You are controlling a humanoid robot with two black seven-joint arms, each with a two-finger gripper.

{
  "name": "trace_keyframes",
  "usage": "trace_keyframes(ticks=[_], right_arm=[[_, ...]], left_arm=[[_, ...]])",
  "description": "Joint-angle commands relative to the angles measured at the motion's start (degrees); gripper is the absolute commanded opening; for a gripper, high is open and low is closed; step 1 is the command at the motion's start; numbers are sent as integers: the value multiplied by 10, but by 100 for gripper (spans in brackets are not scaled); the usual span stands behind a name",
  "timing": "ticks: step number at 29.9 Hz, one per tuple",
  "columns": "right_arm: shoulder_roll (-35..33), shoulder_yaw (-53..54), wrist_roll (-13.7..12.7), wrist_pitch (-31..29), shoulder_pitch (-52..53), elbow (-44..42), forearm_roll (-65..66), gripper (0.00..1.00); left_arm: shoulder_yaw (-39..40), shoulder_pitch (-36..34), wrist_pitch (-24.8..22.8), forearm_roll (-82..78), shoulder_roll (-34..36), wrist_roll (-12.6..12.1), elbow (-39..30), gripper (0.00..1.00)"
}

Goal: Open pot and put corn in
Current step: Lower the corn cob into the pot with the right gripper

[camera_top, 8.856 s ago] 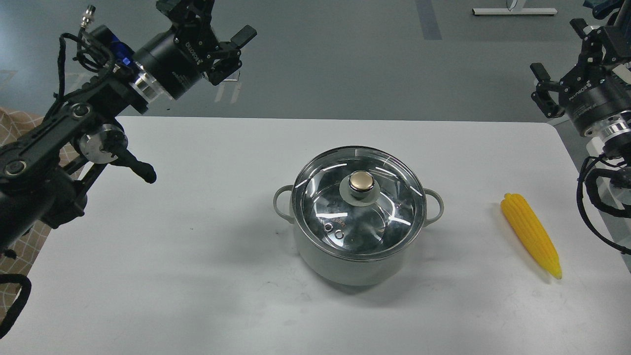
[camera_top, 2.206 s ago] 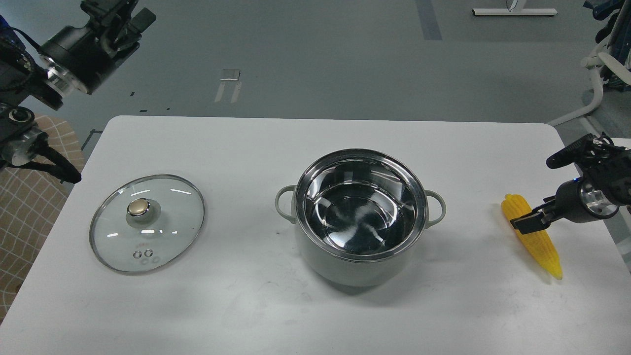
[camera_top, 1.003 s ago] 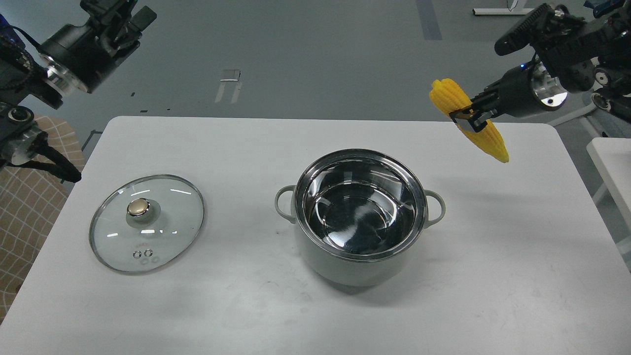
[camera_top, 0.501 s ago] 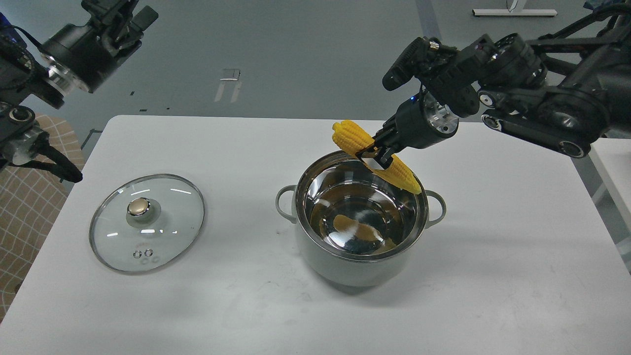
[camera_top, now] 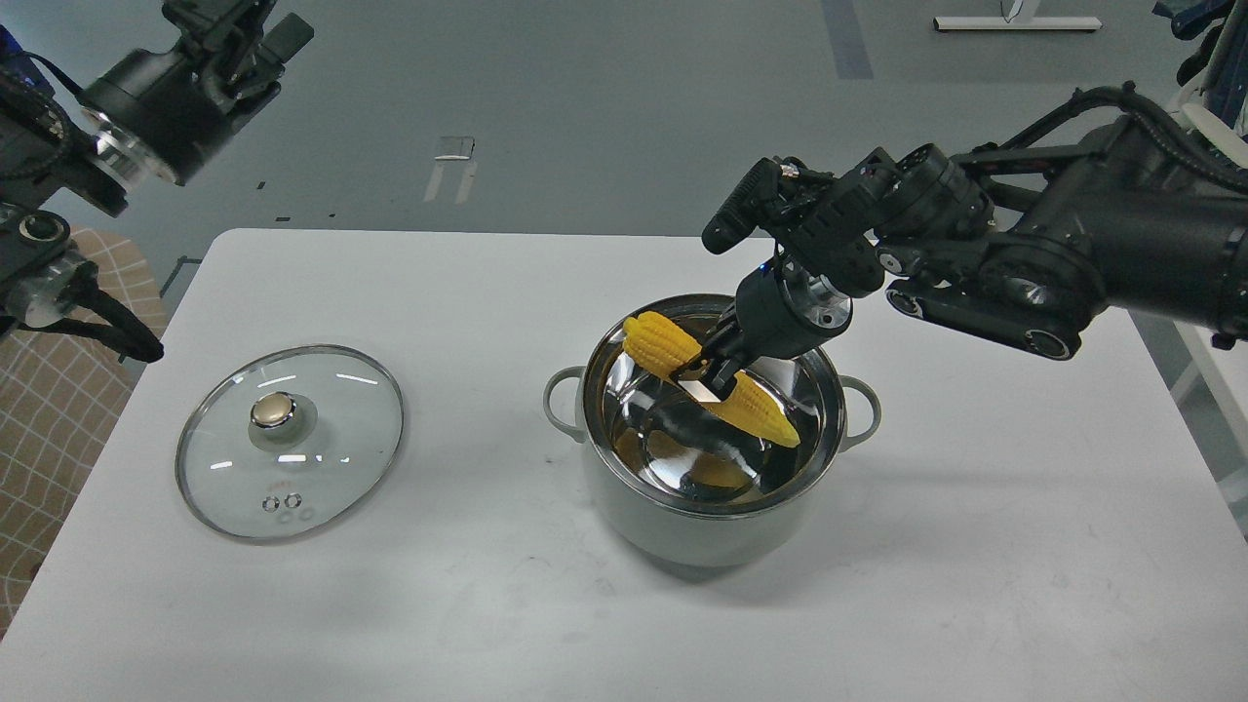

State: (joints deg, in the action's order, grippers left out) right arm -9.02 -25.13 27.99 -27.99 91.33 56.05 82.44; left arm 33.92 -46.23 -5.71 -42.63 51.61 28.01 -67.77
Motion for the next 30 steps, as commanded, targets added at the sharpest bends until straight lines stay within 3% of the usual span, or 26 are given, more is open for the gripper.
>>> trace_keyframes(ticks=[1, 7, 18, 25, 30], right_arm=[[3, -1, 0, 0, -2, -1, 0, 40], [7, -8, 0, 0, -3, -1, -1, 52], [4, -7, 0, 0, -2, -1, -30, 89], [-24, 44, 0, 0, 20, -51, -68, 96], [-52, 157, 0, 0, 12, -161, -112, 100]], left_arm=[[0, 0, 0, 0, 1, 0, 0, 90], [-1, 1, 0, 0, 2, 0, 0, 90], [-1, 2, -2, 0, 3, 0, 0, 93], [-1, 2, -11, 0, 2, 0, 0, 98], [2, -1, -6, 4, -11, 0, 2, 98]])
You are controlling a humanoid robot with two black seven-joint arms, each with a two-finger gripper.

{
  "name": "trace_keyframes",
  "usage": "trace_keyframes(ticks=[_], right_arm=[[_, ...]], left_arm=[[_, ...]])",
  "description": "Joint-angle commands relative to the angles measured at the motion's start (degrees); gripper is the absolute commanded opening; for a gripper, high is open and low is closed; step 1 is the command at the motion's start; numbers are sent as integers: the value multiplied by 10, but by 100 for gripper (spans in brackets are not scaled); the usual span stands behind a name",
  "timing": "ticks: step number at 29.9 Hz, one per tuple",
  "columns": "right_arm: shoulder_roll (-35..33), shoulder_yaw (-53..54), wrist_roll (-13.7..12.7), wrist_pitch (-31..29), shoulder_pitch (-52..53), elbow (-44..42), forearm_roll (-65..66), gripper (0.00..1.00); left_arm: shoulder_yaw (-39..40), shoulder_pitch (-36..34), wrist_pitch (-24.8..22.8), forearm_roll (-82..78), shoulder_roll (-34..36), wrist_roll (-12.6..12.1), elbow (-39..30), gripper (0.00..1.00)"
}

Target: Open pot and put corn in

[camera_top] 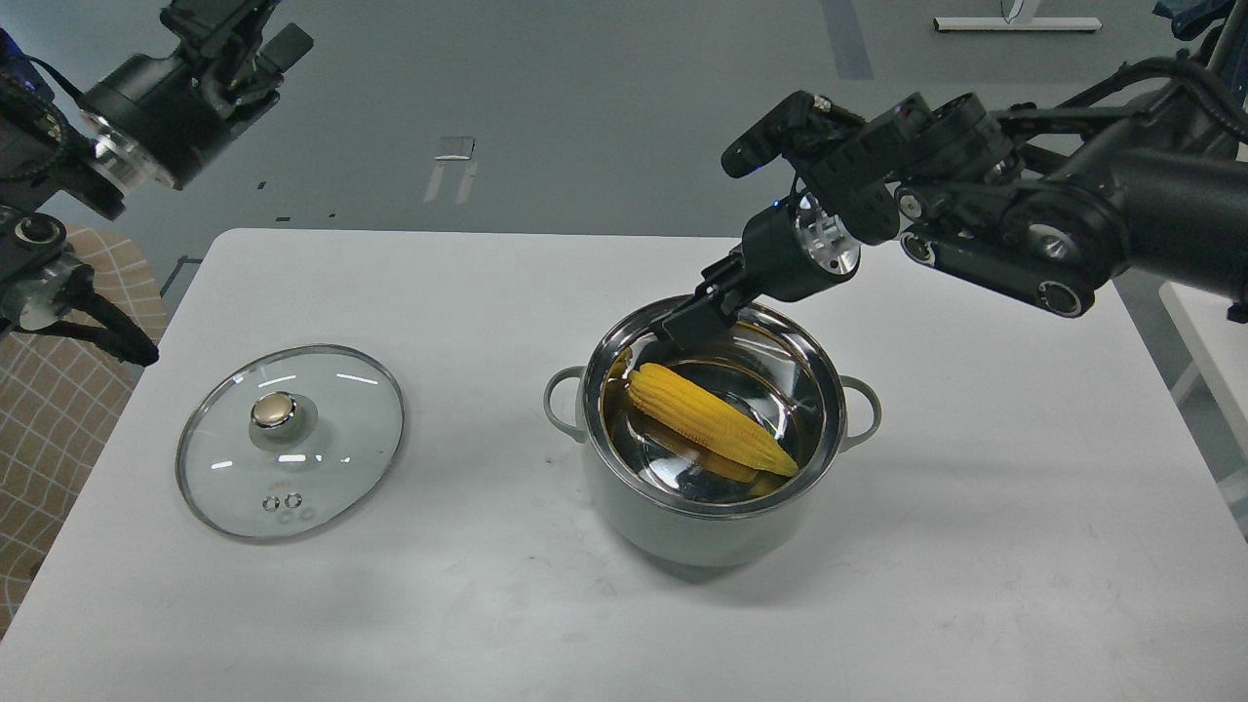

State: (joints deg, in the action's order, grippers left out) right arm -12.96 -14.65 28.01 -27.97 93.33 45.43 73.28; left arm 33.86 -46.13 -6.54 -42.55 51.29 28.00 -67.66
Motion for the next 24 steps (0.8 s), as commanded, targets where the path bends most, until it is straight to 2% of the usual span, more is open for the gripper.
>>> trace_keyframes(ticks=[1, 5, 9, 11, 12, 13, 16, 19, 24], right_arm=[[-17, 65, 0, 0, -12, -74, -27, 100], [-33, 137, 0, 41, -61, -154, -98, 100], [-40, 185, 0, 80, -116, -178, -178, 100], [-43, 222, 0, 131, -165, -183, -246, 100], [-43, 232, 0, 139, -179, -180, -262, 100], [-42, 248, 0, 151, -204, -180, -292, 100], [-43, 280, 0, 152, -244, -184, -345, 100], [-43, 305, 0, 145, -298, -179, -423, 100], [-44, 332, 0, 114, -343, -173, -507, 100]], left_arm=[[2, -2, 3, 4, -12, 0, 1, 98], [36, 0, 2, 14, -47, 0, 10, 98], [56, 4, -2, 43, -82, 0, 33, 98], [56, 5, -5, 69, -112, 0, 59, 98], [56, 5, -7, 74, -120, -10, 63, 98], [57, 6, -14, 84, -134, -38, 68, 98], [56, 12, -50, 108, -150, -70, 74, 98], [59, 39, -101, 149, -176, -75, 84, 98], [83, 68, -145, 165, -199, -95, 105, 98]])
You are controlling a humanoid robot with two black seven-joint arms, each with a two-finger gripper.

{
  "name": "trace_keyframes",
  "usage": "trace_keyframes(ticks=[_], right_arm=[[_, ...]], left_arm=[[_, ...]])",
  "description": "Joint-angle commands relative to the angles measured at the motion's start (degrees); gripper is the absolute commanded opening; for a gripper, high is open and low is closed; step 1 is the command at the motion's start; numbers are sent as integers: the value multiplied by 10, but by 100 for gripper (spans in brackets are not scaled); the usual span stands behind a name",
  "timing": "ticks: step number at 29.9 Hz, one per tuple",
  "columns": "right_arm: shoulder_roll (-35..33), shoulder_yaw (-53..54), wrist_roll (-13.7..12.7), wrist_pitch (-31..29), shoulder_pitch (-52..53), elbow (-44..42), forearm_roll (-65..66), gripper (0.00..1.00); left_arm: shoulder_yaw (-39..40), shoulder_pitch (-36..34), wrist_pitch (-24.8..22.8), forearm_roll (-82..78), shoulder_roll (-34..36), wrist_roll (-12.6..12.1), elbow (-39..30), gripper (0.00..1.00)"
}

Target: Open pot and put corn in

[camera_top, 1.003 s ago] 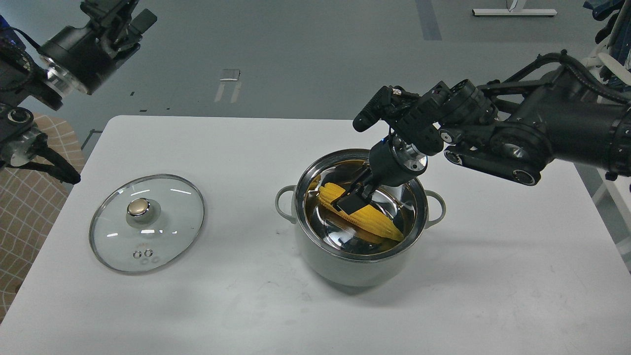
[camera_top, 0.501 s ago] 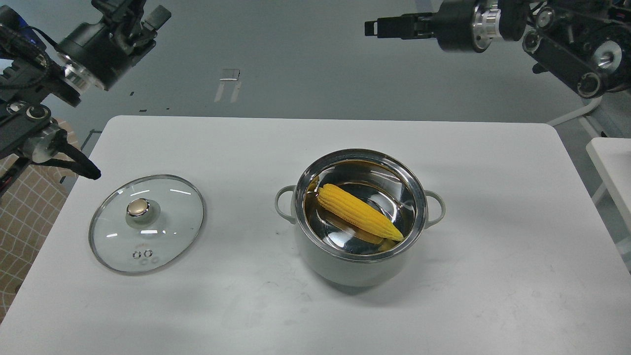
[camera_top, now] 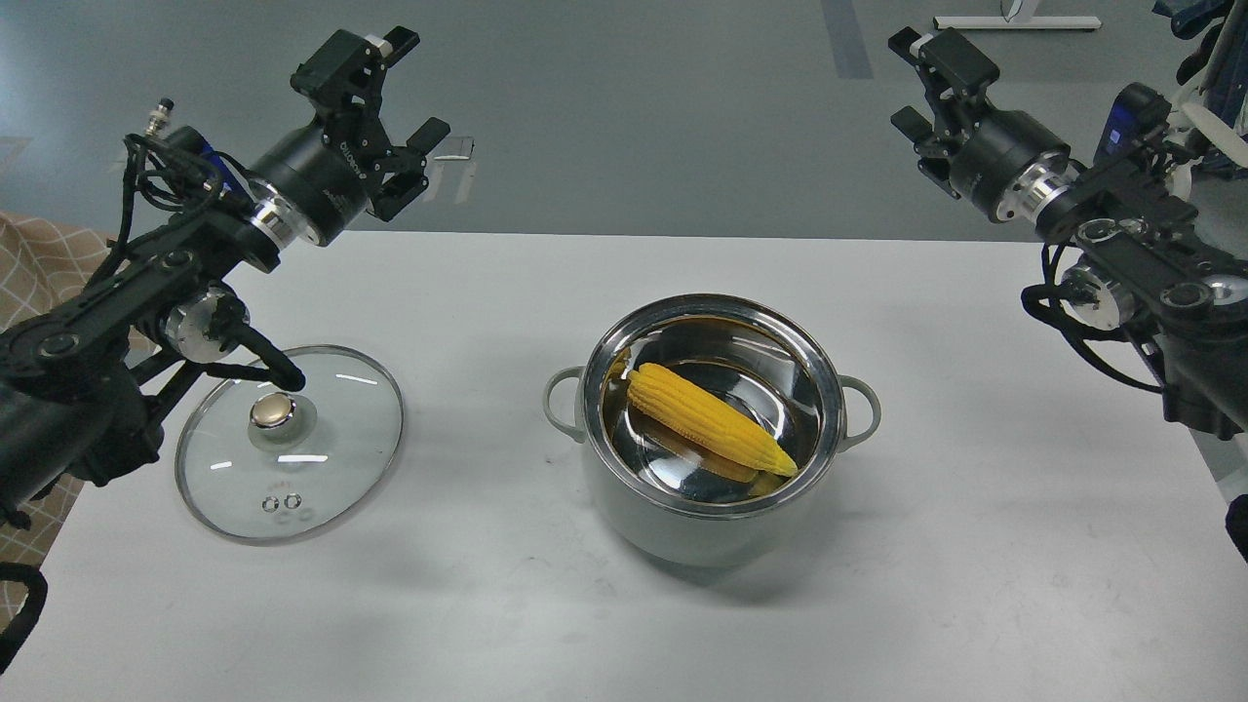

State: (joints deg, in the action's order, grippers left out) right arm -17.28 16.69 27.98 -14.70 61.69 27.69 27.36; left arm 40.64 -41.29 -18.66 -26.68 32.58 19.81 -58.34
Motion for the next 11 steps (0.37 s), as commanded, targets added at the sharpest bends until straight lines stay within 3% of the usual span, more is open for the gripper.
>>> trace_keyframes(ticks=[1, 11], right_arm=[[0, 30, 0, -23, -37, 7, -58, 100], [9, 103, 0, -18, -68, 24, -60, 100]], left_arm=[[23, 26, -27, 6, -16, -15, 12, 98], [34, 35, -27, 7, -50, -14, 16, 98]])
